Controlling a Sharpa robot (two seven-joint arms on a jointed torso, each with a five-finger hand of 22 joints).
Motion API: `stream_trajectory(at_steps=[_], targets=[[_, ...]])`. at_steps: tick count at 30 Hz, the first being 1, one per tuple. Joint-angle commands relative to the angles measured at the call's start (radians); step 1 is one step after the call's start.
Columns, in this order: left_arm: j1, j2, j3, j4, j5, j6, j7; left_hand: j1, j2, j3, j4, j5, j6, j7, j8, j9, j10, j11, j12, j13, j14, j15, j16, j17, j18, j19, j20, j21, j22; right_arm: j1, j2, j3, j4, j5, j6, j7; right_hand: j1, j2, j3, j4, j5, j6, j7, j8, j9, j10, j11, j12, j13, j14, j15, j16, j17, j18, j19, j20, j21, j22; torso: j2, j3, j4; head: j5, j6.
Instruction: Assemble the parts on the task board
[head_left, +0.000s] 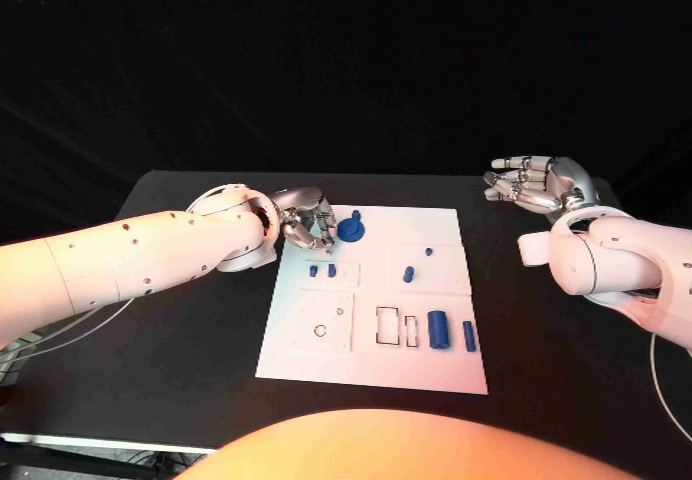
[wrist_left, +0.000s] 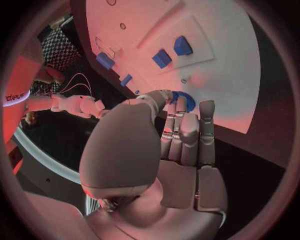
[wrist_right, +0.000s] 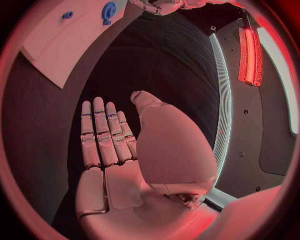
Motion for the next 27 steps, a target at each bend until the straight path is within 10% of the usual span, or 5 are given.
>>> stream_trajectory(at_steps=[1, 27], targets=[[-0.003, 0.003, -0.003, -0.004, -0.014, 0.046, -0.003, -0.011, 0.000, -0.002, -0.007, -0.004, 0.009, -0.001, -0.004, 0.001, 0.010, 0.000, -0.005, -0.002, 0.004, -0.001, 0.003, -0.003, -0.002, 0.000, -0.002, -0.001, -0.002, 0.000, 0.000, 0.000, 0.001, -0.004, 0.013, 0.009, -0.006, -0.004, 0.006, 0.000, 0.003, -0.005, 0.081, 0.004, -0.002, -0.001, 0.008, 0.003, -0.001, 0.008, -0.001, -0.004, -0.001, 0.005, 0.003, 0.000, -0.003, -0.001, 0.002, -0.0011, -0.0018, 0.004, 0.000], [-0.013, 0.015, -0.008, -0.034, -0.040, 0.042, -0.003, -0.006, 0.003, 0.000, -0.016, -0.005, 0.014, -0.002, -0.007, 0.002, 0.020, -0.001, -0.016, -0.002, 0.003, -0.003, 0.004, -0.007, -0.002, 0.002, -0.003, 0.001, 0.002, 0.000, -0.002, 0.000, 0.003, -0.004, 0.012, 0.010, -0.007, -0.005, 0.008, 0.000, 0.003, -0.005, 0.081, 0.005, -0.002, -0.002, 0.008, 0.003, -0.002, 0.008, -0.001, -0.005, -0.002, 0.005, 0.003, 0.000, -0.003, -0.002, 0.001, -0.0007, -0.0016, 0.002, 0.000]])
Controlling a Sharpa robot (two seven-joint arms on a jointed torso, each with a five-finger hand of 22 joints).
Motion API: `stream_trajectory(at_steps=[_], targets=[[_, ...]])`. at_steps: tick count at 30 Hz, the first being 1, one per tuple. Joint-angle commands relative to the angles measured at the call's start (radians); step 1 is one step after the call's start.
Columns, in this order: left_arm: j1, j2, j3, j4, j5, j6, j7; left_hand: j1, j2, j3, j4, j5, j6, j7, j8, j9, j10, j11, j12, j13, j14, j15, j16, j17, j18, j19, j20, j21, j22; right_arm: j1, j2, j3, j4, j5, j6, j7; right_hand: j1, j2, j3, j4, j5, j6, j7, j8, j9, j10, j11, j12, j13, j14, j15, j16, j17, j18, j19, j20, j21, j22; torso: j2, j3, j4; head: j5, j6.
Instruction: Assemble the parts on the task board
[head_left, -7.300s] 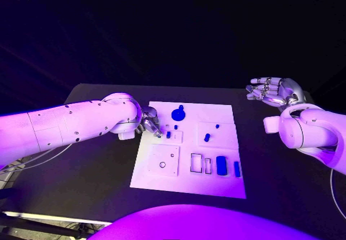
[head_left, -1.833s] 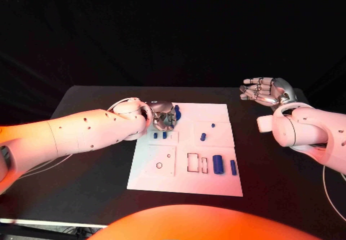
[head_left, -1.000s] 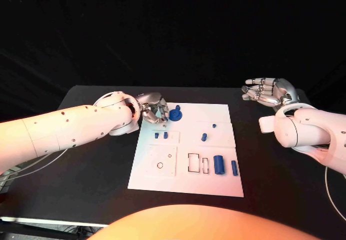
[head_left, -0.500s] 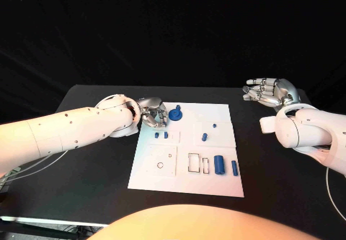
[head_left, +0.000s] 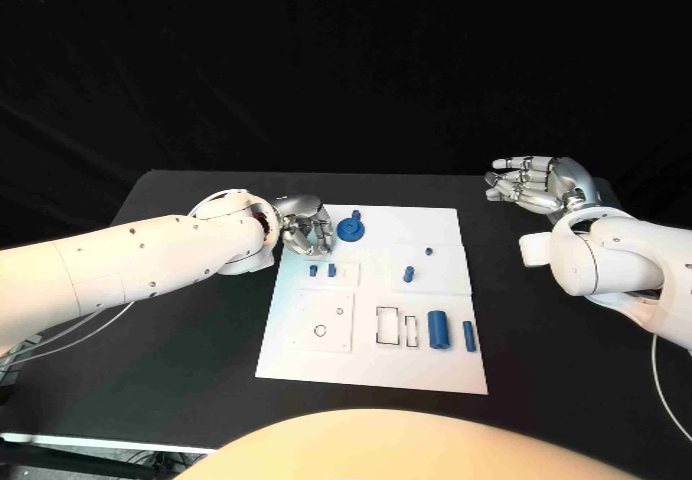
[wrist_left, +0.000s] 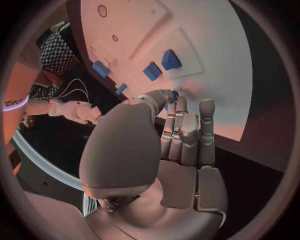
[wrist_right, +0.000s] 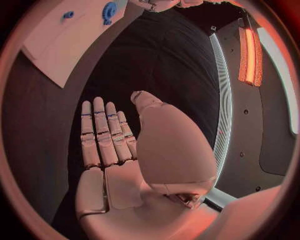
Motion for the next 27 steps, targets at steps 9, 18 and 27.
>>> stream_trajectory(at_steps=[9, 18, 27], targets=[[0.000, 0.009, -0.001, -0.001, -0.006, 0.027, 0.003, -0.006, 0.004, 0.000, -0.005, -0.005, 0.008, -0.002, -0.005, 0.002, 0.007, -0.001, -0.007, -0.001, 0.003, -0.003, 0.004, -0.002, -0.002, 0.003, -0.003, 0.002, 0.003, 0.000, 0.000, 0.000, 0.001, -0.004, 0.012, 0.011, -0.007, -0.005, 0.008, 0.000, 0.003, -0.005, 0.081, 0.005, -0.001, -0.001, 0.008, 0.004, -0.002, 0.008, -0.001, -0.005, -0.002, 0.005, 0.003, 0.000, -0.003, -0.001, 0.000, -0.0001, -0.0002, 0.000, 0.000], [-0.002, 0.019, -0.005, -0.008, -0.004, 0.037, 0.002, -0.006, 0.004, -0.001, -0.006, -0.005, 0.009, -0.002, -0.005, 0.002, 0.009, -0.001, -0.008, -0.001, 0.003, -0.003, 0.004, -0.002, -0.002, 0.002, -0.003, 0.001, 0.002, 0.000, 0.001, 0.000, 0.000, -0.004, 0.012, 0.011, -0.007, -0.005, 0.008, 0.000, 0.003, -0.005, 0.081, 0.005, -0.001, -0.001, 0.008, 0.004, -0.002, 0.008, -0.001, -0.005, -0.002, 0.005, 0.003, 0.000, -0.003, -0.001, 0.000, 0.0003, 0.0004, -0.002, 0.000], [-0.003, 0.026, -0.008, -0.021, -0.021, 0.058, -0.018, -0.007, 0.005, -0.001, -0.006, -0.006, 0.010, -0.002, -0.005, 0.002, 0.011, -0.001, -0.010, -0.001, 0.003, -0.003, 0.004, -0.003, -0.003, 0.003, -0.003, 0.002, 0.003, 0.000, 0.002, 0.000, -0.001, -0.004, 0.013, 0.011, -0.007, -0.005, 0.008, 0.000, 0.003, -0.005, 0.081, 0.005, -0.001, -0.001, 0.008, 0.004, -0.002, 0.008, -0.001, -0.005, -0.002, 0.005, 0.003, 0.000, -0.003, -0.001, 0.000, 0.0002, -0.0001, -0.002, 0.000]])
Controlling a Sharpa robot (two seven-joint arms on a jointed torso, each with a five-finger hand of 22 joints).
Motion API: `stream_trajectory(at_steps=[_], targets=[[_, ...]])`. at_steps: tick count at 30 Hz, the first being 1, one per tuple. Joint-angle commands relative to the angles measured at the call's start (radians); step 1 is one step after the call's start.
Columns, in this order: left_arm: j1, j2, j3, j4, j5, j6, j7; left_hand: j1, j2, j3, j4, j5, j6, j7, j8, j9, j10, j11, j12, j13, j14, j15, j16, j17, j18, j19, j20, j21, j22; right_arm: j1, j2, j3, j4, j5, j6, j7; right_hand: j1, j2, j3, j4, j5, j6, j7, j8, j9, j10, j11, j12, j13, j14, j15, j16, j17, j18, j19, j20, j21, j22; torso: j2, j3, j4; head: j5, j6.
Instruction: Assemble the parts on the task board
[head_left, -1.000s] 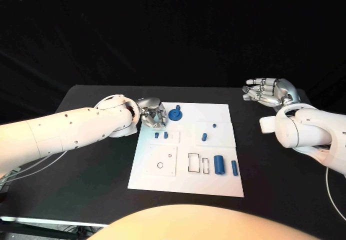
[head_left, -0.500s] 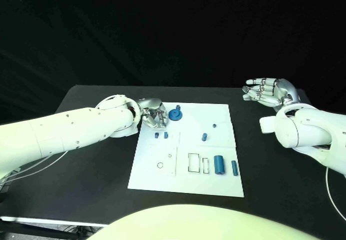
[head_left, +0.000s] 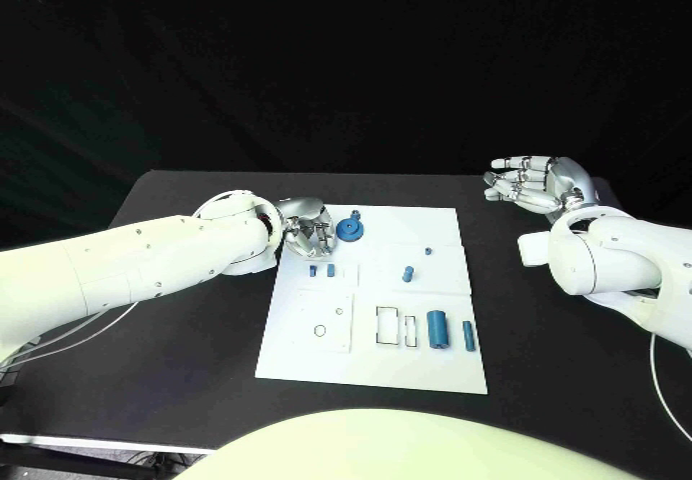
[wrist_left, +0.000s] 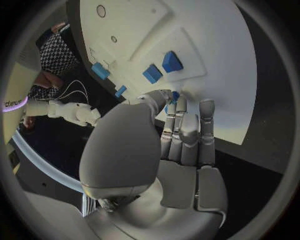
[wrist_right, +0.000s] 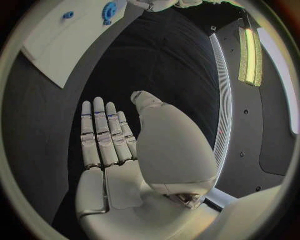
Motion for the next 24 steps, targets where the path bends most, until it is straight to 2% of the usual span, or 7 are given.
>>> stream_trajectory(at_steps=[1, 13, 20, 24], targets=[[-0.003, 0.004, -0.003, -0.003, -0.018, 0.042, -0.016, -0.007, 0.005, -0.001, -0.006, -0.006, 0.007, 0.002, -0.005, 0.000, 0.007, 0.002, -0.005, -0.001, 0.003, -0.003, 0.004, -0.001, -0.003, 0.003, -0.003, 0.002, 0.001, 0.000, 0.000, 0.000, 0.000, -0.004, 0.012, 0.011, -0.007, -0.005, 0.008, 0.000, 0.003, -0.005, 0.081, 0.005, -0.001, -0.002, 0.008, 0.004, -0.002, 0.008, -0.001, -0.005, -0.001, 0.005, 0.003, 0.000, -0.003, -0.001, -0.001, 0.0000, -0.0004, 0.000, 0.000], [-0.004, 0.006, -0.004, -0.009, -0.023, 0.030, -0.019, -0.002, 0.012, 0.002, -0.017, -0.007, 0.001, 0.007, -0.017, -0.002, 0.009, 0.006, -0.024, -0.002, 0.001, -0.001, 0.005, -0.009, -0.002, 0.001, -0.004, 0.003, 0.002, -0.001, -0.001, 0.000, 0.000, -0.004, 0.013, 0.011, -0.008, -0.006, 0.012, 0.000, 0.003, -0.005, 0.081, 0.006, -0.002, -0.002, 0.008, 0.004, -0.002, 0.009, -0.001, -0.006, -0.002, 0.005, 0.004, 0.000, -0.003, -0.004, -0.001, -0.0005, 0.0004, 0.001, 0.000], [-0.004, 0.003, -0.004, -0.008, -0.009, 0.014, -0.004, -0.013, 0.003, 0.007, -0.026, -0.006, -0.061, 0.017, -0.077, -0.024, 0.019, 0.009, -0.060, -0.001, -0.002, 0.003, 0.011, -0.021, -0.002, -0.003, 0.000, 0.003, 0.004, -0.002, -0.002, 0.000, 0.000, -0.004, 0.014, 0.011, -0.009, -0.007, 0.012, 0.000, 0.003, -0.005, 0.081, 0.006, -0.002, -0.002, 0.008, 0.004, -0.002, 0.009, -0.001, -0.007, -0.003, 0.005, 0.004, 0.000, -0.003, -0.005, -0.001, -0.0008, 0.0007, 0.002, 0.000], [-0.005, 0.003, -0.004, -0.008, -0.002, 0.004, 0.003, -0.018, 0.000, 0.006, -0.025, -0.006, -0.071, 0.018, -0.086, -0.028, 0.020, 0.009, -0.066, 0.000, -0.003, 0.003, 0.012, -0.024, -0.002, -0.003, 0.000, 0.002, 0.004, -0.002, -0.002, 0.000, -0.001, -0.004, 0.014, 0.011, -0.009, -0.007, 0.012, 0.000, 0.003, -0.005, 0.081, 0.006, -0.002, -0.002, 0.008, 0.004, -0.002, 0.009, -0.001, -0.007, -0.003, 0.005, 0.004, 0.000, -0.003, -0.005, -0.001, -0.0006, 0.0008, 0.002, 0.000]])
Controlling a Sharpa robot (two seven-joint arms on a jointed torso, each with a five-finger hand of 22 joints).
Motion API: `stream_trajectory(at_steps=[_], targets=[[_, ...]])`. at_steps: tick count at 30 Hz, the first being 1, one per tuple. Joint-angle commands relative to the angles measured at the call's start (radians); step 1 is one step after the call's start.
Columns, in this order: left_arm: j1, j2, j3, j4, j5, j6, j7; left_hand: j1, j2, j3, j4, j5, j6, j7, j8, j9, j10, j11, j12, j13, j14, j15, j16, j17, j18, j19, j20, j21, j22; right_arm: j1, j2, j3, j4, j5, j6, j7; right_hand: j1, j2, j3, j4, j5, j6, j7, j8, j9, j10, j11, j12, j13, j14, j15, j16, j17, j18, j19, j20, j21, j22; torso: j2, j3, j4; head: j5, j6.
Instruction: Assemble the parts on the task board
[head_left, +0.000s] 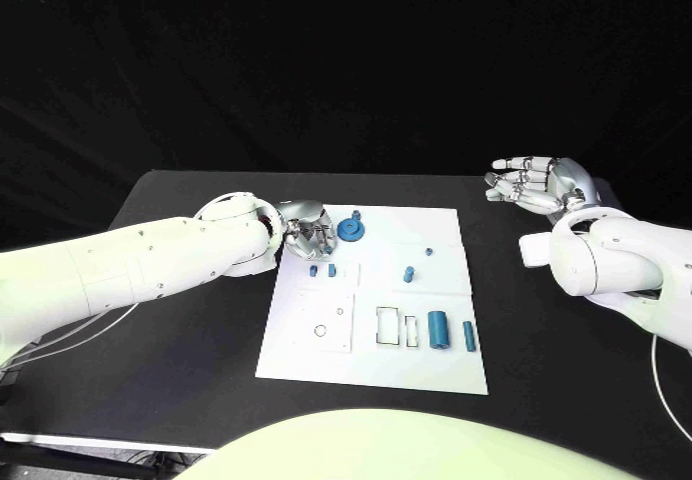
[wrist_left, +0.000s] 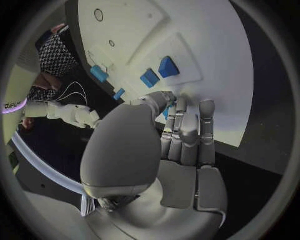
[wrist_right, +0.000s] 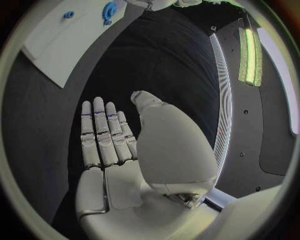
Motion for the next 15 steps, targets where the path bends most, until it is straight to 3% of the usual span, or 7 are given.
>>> stream_trajectory(at_steps=[1, 15], targets=[[0.000, 0.000, 0.000, 0.000, 0.008, -0.004, 0.009, -0.012, -0.002, 0.000, -0.005, -0.006, -0.013, -0.001, -0.011, -0.003, 0.008, -0.004, -0.010, 0.002, -0.003, 0.003, 0.004, -0.002, -0.002, -0.005, 0.000, 0.001, -0.001, -0.001, 0.000, 0.000, 0.000, -0.004, 0.013, 0.011, -0.005, -0.002, 0.004, 0.000, 0.003, -0.005, 0.081, 0.006, -0.001, -0.002, 0.008, 0.004, -0.002, 0.009, -0.001, -0.007, -0.001, 0.005, 0.004, 0.000, -0.003, -0.001, 0.000, 0.0002, -0.0001, 0.001, 0.000], [-0.001, -0.005, 0.001, 0.003, 0.017, -0.012, 0.013, -0.021, -0.010, -0.001, -0.003, -0.005, -0.030, -0.002, -0.026, -0.009, 0.012, -0.004, -0.020, 0.004, -0.007, 0.002, 0.002, -0.012, -0.001, -0.006, 0.001, -0.003, -0.003, -0.003, -0.001, 0.000, -0.001, -0.004, 0.015, 0.009, -0.005, -0.002, 0.004, 0.000, 0.003, -0.005, 0.081, 0.006, -0.001, -0.002, 0.008, 0.004, -0.002, 0.009, -0.001, -0.007, -0.001, 0.005, 0.004, 0.000, -0.003, -0.001, 0.000, 0.0007, -0.0008, 0.002, 0.000]])
